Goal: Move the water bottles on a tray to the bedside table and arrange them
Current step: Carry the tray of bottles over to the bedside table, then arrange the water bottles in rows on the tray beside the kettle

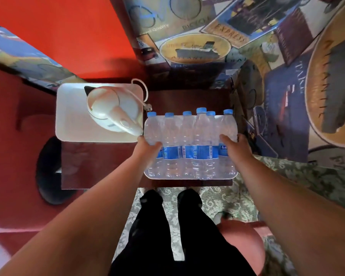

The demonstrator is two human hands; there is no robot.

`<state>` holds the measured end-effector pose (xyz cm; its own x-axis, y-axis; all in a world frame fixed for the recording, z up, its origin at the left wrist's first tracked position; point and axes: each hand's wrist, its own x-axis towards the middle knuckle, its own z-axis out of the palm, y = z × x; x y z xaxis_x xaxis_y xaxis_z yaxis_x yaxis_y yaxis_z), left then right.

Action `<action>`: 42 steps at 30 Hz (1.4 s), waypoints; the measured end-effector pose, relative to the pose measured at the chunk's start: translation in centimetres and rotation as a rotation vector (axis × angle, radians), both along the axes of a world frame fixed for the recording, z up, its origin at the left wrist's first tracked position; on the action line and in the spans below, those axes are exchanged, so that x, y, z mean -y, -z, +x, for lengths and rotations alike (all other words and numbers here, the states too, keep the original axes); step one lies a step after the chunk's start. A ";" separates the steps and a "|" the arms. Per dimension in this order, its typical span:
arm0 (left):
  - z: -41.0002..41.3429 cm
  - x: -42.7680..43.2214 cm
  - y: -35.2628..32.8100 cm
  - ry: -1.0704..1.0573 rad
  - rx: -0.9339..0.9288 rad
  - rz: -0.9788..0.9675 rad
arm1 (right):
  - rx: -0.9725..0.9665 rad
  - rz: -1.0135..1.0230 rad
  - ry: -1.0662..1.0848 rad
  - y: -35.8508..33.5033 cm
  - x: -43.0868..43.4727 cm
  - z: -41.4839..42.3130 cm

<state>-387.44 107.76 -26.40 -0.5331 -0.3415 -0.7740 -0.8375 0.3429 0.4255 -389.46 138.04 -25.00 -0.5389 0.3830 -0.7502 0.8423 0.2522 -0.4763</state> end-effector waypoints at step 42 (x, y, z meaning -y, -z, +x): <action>-8.3 -6.1 -0.9 0.572 -0.007 -0.373 | 0.011 0.561 -0.791 -0.8 9.3 -3.3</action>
